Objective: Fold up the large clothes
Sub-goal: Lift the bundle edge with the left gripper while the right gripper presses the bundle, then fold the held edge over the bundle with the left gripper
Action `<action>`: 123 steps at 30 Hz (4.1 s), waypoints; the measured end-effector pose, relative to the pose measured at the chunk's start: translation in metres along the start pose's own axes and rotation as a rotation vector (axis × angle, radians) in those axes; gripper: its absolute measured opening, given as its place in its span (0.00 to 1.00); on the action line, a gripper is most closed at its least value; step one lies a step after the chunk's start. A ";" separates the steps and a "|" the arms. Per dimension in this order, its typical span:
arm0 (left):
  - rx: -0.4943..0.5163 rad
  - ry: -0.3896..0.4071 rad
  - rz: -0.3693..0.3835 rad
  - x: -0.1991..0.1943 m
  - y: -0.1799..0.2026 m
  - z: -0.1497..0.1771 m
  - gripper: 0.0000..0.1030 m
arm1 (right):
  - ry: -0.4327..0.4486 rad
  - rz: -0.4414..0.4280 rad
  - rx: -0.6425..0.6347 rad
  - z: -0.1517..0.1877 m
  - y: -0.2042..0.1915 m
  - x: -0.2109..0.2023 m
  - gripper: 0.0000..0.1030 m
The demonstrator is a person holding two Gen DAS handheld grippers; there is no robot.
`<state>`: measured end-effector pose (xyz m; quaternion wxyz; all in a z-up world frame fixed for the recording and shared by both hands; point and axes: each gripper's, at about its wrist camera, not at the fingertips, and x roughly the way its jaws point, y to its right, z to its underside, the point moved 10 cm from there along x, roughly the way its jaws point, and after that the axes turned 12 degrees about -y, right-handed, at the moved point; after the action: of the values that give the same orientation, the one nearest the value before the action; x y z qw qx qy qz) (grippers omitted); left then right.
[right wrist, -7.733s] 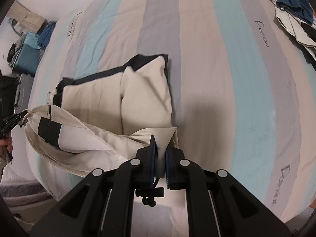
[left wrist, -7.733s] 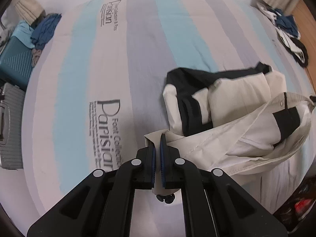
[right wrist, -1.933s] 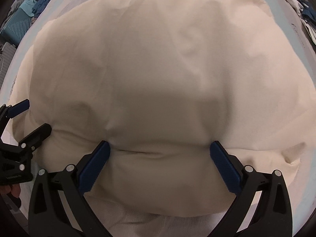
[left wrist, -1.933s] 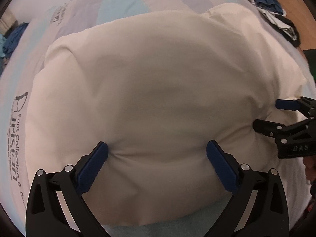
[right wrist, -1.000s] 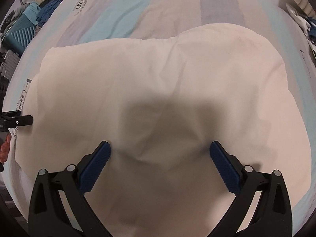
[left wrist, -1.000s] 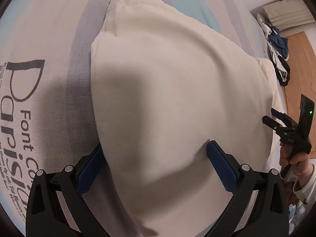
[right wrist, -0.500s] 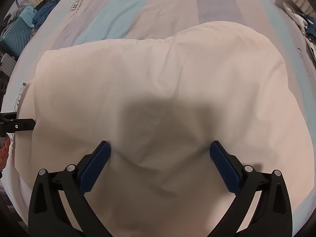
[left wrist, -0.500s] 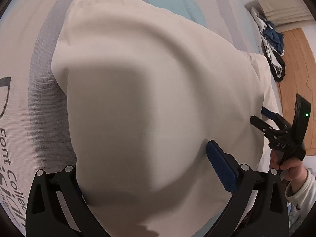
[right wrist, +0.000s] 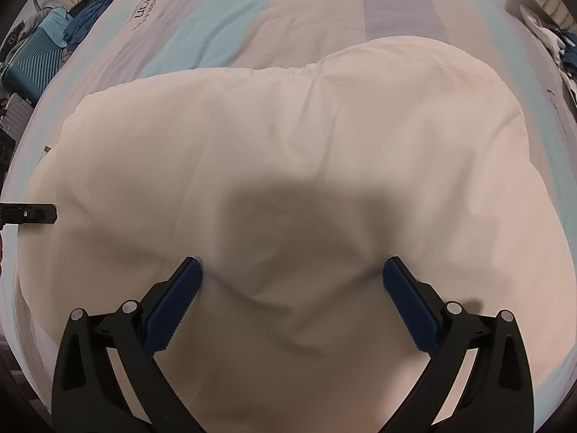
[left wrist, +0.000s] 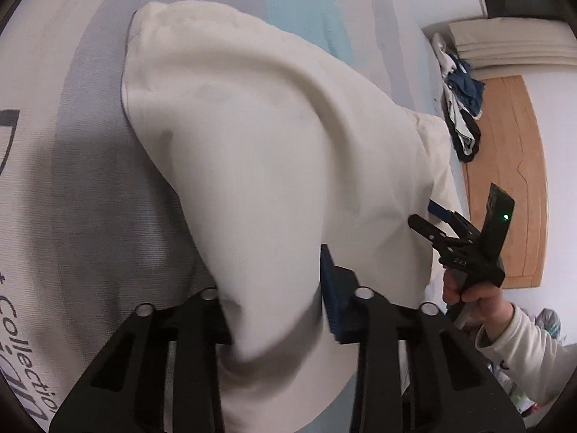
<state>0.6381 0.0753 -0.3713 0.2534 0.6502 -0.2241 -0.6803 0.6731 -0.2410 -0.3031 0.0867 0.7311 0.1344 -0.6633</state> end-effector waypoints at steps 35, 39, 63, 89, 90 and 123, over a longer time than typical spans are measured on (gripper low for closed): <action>0.083 0.057 0.052 -0.030 0.070 0.011 0.15 | 0.014 -0.030 0.030 -0.001 -0.002 0.009 0.94; 0.068 0.053 0.021 -0.032 0.092 0.012 0.15 | 0.025 -0.024 0.029 0.000 -0.004 0.012 0.94; 0.117 0.042 -0.271 -0.009 0.203 0.010 0.18 | 0.283 0.140 0.084 0.065 0.056 -0.061 0.88; -0.008 0.121 -0.550 0.110 0.297 -0.016 0.23 | 0.216 -0.088 -0.039 0.127 0.145 -0.046 0.69; -0.014 0.122 -0.555 0.120 0.305 -0.020 0.23 | 0.213 -0.093 -0.052 0.129 0.147 -0.046 0.66; 0.173 0.089 -0.763 0.255 0.331 -0.044 0.28 | 0.207 -0.206 0.031 0.149 0.215 -0.059 0.53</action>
<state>0.6934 -0.3406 -0.3603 -0.0638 0.7346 -0.0117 -0.6753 0.5937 -0.4951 -0.2717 -0.0077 0.7791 0.2067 -0.5918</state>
